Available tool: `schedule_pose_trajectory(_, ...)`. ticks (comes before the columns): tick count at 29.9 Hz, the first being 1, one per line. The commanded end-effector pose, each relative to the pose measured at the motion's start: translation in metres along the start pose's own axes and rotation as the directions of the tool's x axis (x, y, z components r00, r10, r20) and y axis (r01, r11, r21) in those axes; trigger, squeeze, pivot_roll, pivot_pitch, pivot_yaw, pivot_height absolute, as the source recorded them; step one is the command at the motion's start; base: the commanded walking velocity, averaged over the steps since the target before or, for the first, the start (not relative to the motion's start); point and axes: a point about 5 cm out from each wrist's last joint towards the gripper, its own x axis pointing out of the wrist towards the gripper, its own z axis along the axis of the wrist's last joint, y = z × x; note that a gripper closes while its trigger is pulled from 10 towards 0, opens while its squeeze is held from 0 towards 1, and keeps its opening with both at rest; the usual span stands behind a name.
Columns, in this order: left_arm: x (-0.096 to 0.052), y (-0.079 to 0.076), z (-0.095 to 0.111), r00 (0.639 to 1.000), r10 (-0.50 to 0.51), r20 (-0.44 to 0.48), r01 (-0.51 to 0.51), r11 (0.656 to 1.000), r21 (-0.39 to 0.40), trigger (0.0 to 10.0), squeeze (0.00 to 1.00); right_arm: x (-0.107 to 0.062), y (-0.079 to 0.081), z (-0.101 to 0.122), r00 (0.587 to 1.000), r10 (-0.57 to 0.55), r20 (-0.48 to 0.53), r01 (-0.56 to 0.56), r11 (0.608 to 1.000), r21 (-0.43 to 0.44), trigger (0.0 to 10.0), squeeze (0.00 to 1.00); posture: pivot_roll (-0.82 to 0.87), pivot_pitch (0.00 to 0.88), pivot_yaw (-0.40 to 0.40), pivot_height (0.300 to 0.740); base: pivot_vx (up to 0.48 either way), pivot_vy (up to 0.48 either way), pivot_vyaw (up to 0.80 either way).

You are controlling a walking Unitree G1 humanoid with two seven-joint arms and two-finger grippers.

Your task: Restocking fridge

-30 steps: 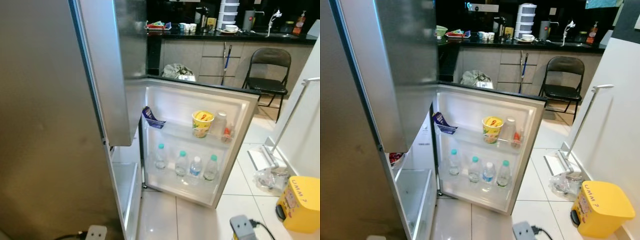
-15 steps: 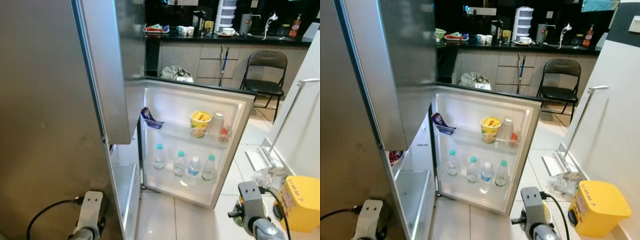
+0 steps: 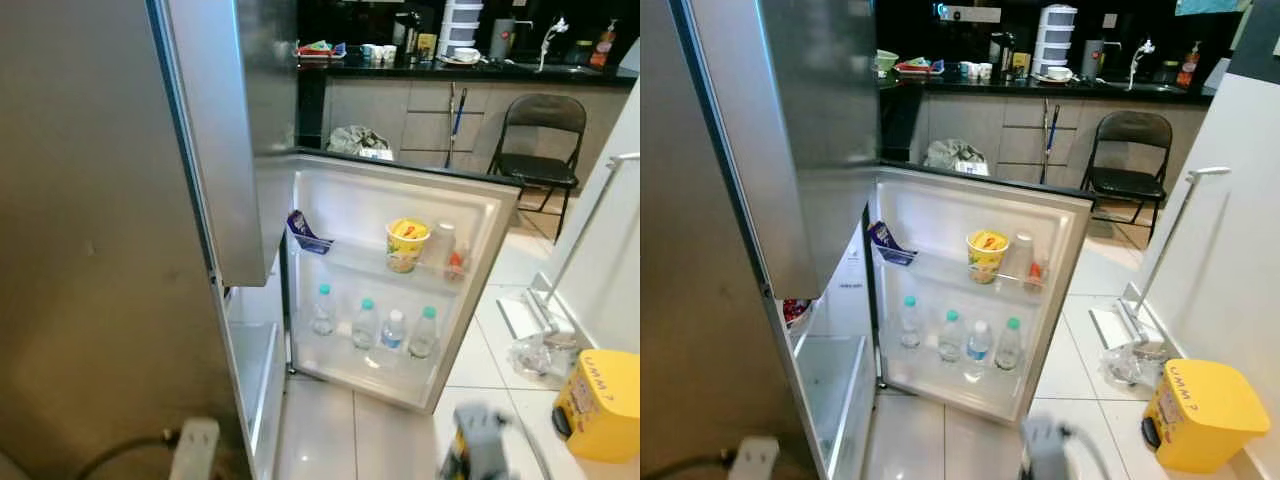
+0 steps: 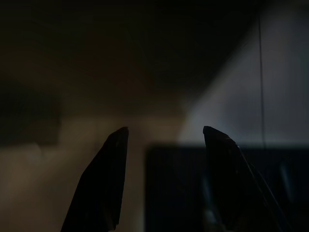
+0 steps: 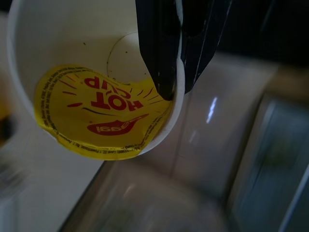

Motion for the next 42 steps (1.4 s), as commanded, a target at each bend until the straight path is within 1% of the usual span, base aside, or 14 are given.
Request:
schedule_pose_trajectory(1, -0.004, 0.004, -0.015, 0.999, 0.004, -0.051, -0.004, 1.000, 0.006, 10.0, 0.00, -0.003, -0.003, -0.009, 0.999, -0.025, -0.027, 0.026, 0.998, 0.051, 10.0, 0.00, 0.01, 0.058, -0.022, 0.740, 0.000, 0.000, 0.00)
schedule_pose_trajectory(3, -0.004, 0.004, -0.015, 0.999, 0.004, -0.051, -0.004, 1.000, 0.006, 10.0, 0.00, -0.003, -0.003, -0.009, 0.999, -0.025, -0.027, 0.026, 0.998, 0.051, 10.0, 0.00, 0.01, 0.058, -0.022, 0.740, 0.000, 0.000, 0.00)
schedule_pose_trajectory(4, -0.006, 0.002, -0.023, 0.998, -0.002, -0.067, 0.003, 1.000, 0.019, 10.0, 0.00, -0.004, -0.003, -0.013, 0.999, -0.029, -0.036, 0.031, 0.998, 0.059, 10.0, 0.00, 0.01, 0.057, -0.022, 0.740, 0.000, 0.000, 0.00)
schedule_pose_trajectory(5, -0.006, 0.002, -0.023, 0.998, -0.002, -0.067, 0.003, 1.000, 0.019, 10.0, 0.00, -0.004, -0.003, -0.013, 0.999, -0.029, -0.036, 0.031, 0.998, 0.059, 10.0, 0.00, 0.01, 0.057, -0.022, 0.740, 0.000, 0.000, 0.00)
schedule_pose_trajectory(6, -0.015, -0.008, -0.053, 0.990, -0.022, -0.136, 0.026, 0.999, 0.028, 10.0, 0.00, -0.013, 0.010, -0.044, 0.994, 0.004, -0.109, 0.001, 0.999, 0.045, 10.0, 0.00, 0.01, 0.055, -0.026, 0.740, 0.000, 0.000, 0.00)
schedule_pose_trajectory(7, -0.015, -0.008, -0.053, 0.990, -0.022, -0.136, 0.026, 0.999, 0.028, 10.0, 0.00, -0.013, 0.010, -0.044, 0.994, 0.004, -0.109, 0.001, 0.999, 0.045, 10.0, 0.00, 0.01, 0.055, -0.026, 0.740, 0.000, 0.000, 0.00)
schedule_pose_trajectory(9, -0.025, -0.017, -0.077, 0.981, -0.039, -0.188, 0.044, 0.999, 0.025, 10.0, 0.00, -0.024, 0.023, -0.073, 0.983, 0.046, -0.179, -0.043, 0.999, 0.019, 10.0, 0.00, 0.01, 0.055, -0.027, 0.740, 0.000, 0.000, 0.00)
schedule_pose_trajectory(11, -0.027, -0.019, -0.083, 0.978, -0.044, -0.203, 0.050, 0.999, 0.022, 10.0, 0.00, -0.030, 0.026, -0.085, 0.976, 0.059, -0.211, -0.057, 0.998, 0.015, 10.0, 0.00, 0.01, 0.056, -0.029, 0.740, 0.000, 0.000, 0.00)
schedule_pose_trajectory(17, -0.026, -0.017, -0.079, 0.979, -0.046, -0.197, 0.050, 0.999, 0.013, 10.0, 0.00, -0.031, 0.024, -0.087, 0.973, 0.051, -0.227, -0.049, 0.999, 0.014, 10.0, 0.00, 0.01, 0.056, -0.029, 0.740, 0.000, 0.000, 0.00)
schedule_pose_trajectory(21, -0.020, -0.015, -0.067, 0.984, -0.050, -0.173, 0.048, 0.999, -0.012, 10.0, 0.00, -0.030, 0.027, -0.087, 0.973, 0.050, -0.224, -0.046, 0.999, 0.024, 10.0, 0.00, 0.01, 0.058, -0.022, 0.740, 0.000, 0.000, 0.00)
schedule_pose_trajectory(26, -0.020, -0.016, -0.066, 0.984, -0.063, -0.167, 0.059, 0.998, -0.027, 10.0, 0.00, -0.030, 0.030, -0.088, 0.972, 0.052, -0.229, -0.047, 0.999, 0.026, 10.0, 0.00, 0.00, 0.051, -0.012, 0.740, 0.000, 0.000, 0.00)
schedule_pose_trajectory(35, -0.020, -0.023, -0.065, 0.985, -0.089, -0.147, 0.075, 0.993, -0.095, 10.0, 0.00, -0.031, 0.034, -0.091, 0.970, 0.049, -0.239, -0.042, 0.999, 0.030, 10.0, 0.00, 0.00, 0.047, 0.000, 0.740, 0.000, 0.000, 0.00)
schedule_pose_trajectory(36, -0.019, -0.024, -0.065, 0.986, -0.087, -0.144, 0.070, 0.990, -0.119, 10.0, 0.00, -0.031, 0.035, -0.091, 0.969, 0.048, -0.241, -0.042, 0.999, 0.030, 10.0, 0.00, 0.00, 0.047, 0.000, 0.740, 0.000, 0.000, 0.00)
schedule_pose_trajectory(42, -0.019, -0.026, -0.063, 0.986, -0.089, -0.143, 0.070, 0.989, -0.131, 10.0, 0.00, -0.033, 0.034, -0.094, 0.968, 0.047, -0.245, -0.038, 0.999, 0.039, 10.0, 0.00, 0.00, 0.046, -0.001, 0.740, 0.000, 0.000, 0.00)
